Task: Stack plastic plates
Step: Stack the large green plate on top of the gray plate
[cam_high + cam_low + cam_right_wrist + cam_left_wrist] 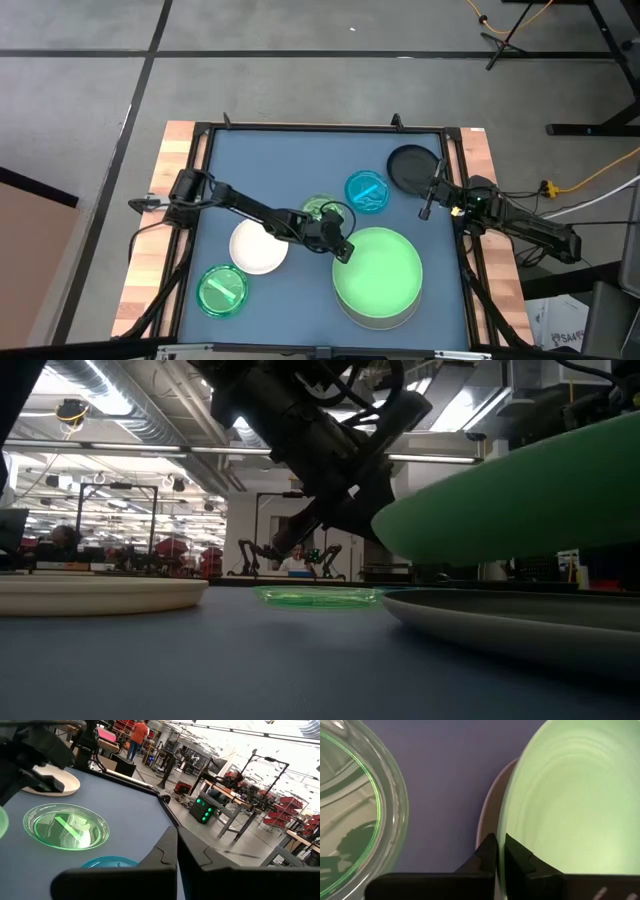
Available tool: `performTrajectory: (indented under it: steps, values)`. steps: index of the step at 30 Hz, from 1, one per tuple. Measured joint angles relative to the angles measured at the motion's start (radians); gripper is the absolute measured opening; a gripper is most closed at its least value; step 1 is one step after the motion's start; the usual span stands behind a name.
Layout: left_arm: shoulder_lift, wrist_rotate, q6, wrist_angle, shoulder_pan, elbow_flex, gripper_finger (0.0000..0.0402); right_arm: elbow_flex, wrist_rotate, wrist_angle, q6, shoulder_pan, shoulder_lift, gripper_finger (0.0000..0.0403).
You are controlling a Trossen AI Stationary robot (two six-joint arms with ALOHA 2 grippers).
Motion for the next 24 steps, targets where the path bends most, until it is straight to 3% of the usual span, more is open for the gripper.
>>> performTrajectory:
  steps: [24]
  values:
    - [0.040,0.004,-0.022,0.040,-0.023,-0.001,0.0015,0.000,-0.001,0.003,0.002,0.000,0.000,0.0000]
